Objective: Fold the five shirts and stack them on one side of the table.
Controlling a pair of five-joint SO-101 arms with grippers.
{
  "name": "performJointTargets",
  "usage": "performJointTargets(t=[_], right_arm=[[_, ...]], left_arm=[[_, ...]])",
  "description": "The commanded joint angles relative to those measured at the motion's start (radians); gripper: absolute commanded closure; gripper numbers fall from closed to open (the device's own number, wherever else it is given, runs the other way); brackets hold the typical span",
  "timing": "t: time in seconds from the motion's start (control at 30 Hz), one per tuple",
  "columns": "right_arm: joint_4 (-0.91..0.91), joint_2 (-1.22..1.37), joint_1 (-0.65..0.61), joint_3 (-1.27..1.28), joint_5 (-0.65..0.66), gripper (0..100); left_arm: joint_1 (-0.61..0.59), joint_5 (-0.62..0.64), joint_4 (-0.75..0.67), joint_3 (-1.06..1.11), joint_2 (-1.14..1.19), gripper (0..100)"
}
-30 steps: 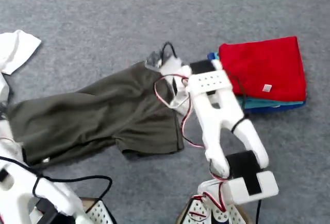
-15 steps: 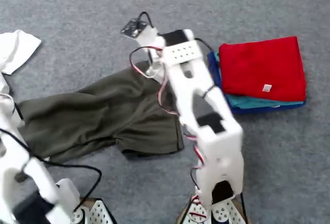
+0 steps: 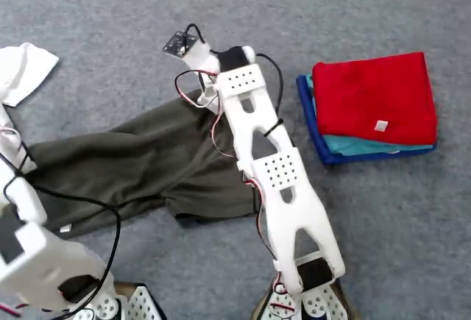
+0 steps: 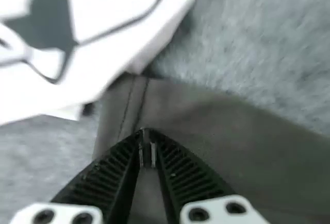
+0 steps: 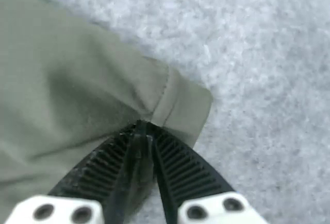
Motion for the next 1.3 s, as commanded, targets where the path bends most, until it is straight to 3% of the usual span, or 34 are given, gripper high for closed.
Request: performJointTargets(t=[0.0, 0.13, 0.33, 0.47, 0.67, 0.87, 1.0, 1.27], right_arm=[[0.021, 0.016, 0.056, -0.091, -0.006, 99.4], [0.028, 0.01, 0.11, -0.084, -0.006, 99.5], [0.068, 0.01, 0.18, -0.084, 0.014, 99.5], [0.118, -0.005, 0.156, -0.107, 0.066, 99.5], [0.189, -0.113, 0.067, -0.252, 0.063, 99.4], [0.097, -0.156, 0.021, -0.246, 0.06, 99.4], [-0.038, -0.117, 0.016, -0.15, 0.023, 99.4], [-0.184, -0.077, 0.039, 0.071, 0.015, 99.4]], left_arm=[[-0.015, -0.048, 0.003, -0.084, 0.065, 98], [-0.063, -0.127, 0.101, -0.118, 0.07, 98], [-0.192, -0.199, 0.026, -0.081, 0.062, 98], [-0.196, -0.207, 0.057, -0.089, 0.053, 98], [-0.08, -0.203, 0.172, -0.061, -0.15, 98], [0.043, -0.1, 0.199, -0.06, -0.352, 98], [0.06, -0.058, 0.18, -0.078, -0.275, 98], [-0.034, -0.029, -0.032, -0.195, 0.102, 98]])
